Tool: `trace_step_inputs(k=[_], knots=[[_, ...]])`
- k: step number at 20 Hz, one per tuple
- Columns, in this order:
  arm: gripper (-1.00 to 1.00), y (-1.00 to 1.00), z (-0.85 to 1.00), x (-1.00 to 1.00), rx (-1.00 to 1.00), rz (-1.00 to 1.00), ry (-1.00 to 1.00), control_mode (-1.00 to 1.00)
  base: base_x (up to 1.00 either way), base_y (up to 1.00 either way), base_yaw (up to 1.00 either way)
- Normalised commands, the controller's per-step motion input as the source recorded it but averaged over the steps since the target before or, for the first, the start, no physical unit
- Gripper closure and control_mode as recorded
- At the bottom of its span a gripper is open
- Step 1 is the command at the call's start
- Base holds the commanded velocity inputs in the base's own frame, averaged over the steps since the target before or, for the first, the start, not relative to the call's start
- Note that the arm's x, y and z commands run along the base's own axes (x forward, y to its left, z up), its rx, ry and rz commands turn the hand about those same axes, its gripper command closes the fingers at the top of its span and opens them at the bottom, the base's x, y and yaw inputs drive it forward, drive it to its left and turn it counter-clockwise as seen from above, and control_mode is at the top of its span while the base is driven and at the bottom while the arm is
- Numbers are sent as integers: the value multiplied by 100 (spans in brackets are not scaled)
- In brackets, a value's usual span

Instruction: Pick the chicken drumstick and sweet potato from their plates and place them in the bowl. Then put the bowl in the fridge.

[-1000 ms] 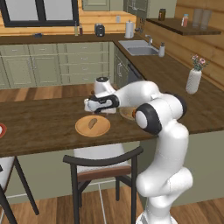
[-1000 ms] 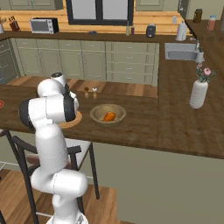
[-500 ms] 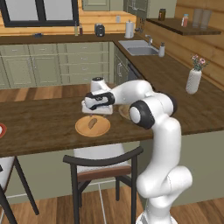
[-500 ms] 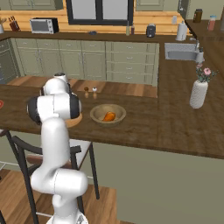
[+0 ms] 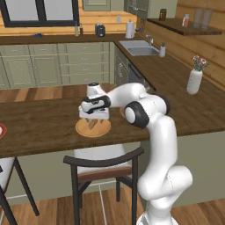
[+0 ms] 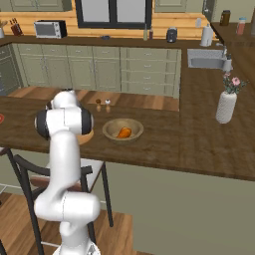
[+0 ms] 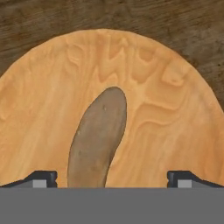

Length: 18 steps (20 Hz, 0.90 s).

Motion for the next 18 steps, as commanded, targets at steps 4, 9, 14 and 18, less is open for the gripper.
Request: trace_step_inputs(k=[4,9,14,18], knots=[[-100,7,-28,43,0,0,3,-100,0,0,0],[-100,4,-15,43,0,0,2,-100,0,0,0],[100,3,-19,6,0,0,2,-100,0,0,0],[100,-21,-20,-27,0,-7,2,-100,0,0,0]])
